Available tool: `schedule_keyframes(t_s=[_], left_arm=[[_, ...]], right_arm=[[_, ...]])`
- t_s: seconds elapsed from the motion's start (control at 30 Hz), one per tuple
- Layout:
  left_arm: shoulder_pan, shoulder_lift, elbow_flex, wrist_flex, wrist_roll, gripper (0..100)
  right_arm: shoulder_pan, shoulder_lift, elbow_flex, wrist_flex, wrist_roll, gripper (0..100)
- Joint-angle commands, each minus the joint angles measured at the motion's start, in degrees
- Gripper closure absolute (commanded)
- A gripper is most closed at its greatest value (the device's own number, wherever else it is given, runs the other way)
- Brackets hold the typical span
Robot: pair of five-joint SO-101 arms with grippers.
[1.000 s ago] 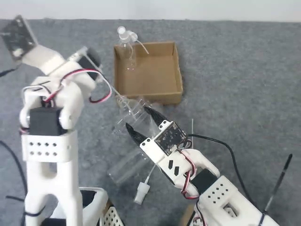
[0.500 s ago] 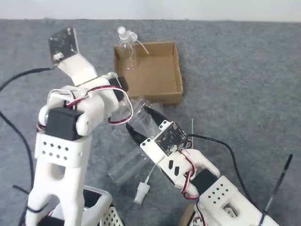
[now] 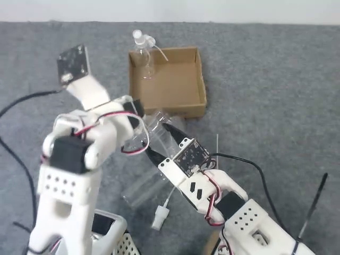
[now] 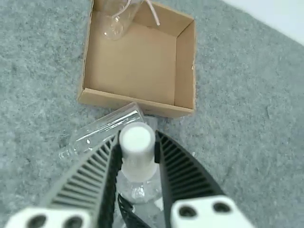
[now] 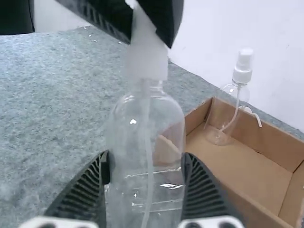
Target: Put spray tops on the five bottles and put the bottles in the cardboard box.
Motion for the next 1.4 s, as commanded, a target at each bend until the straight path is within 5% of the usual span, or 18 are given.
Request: schedule_keyframes(t_s=[0.0,0.23,0.43,0.7,1.13,1.37], left_arm=[[1.14,-6.68,4.53,-3.34,-3.25,99],[1.14,-14.77,16.66,-11.08,-7.03,96],[1.05,-18.11,16.84,-11.34,-6.68,79],[-0.09,-20.13,12.97,-11.16,-6.68,77],[-20.57,-24.35,9.45,-11.60,-6.51,77],[-28.92,-24.35,14.29,-14.33,-0.44,77]], right_arm=[[0.31,-1.01,-1.14,-1.10,0.53,99.2],[0.31,-1.01,-1.14,-1.10,0.62,99.2],[0.31,-1.01,-0.35,-1.19,0.62,99.2],[0.31,-1.01,0.35,-1.27,0.62,99.2],[0.04,-1.10,-0.26,-1.71,0.62,99.2],[-0.04,-10.86,-0.53,-1.10,0.44,99.2]])
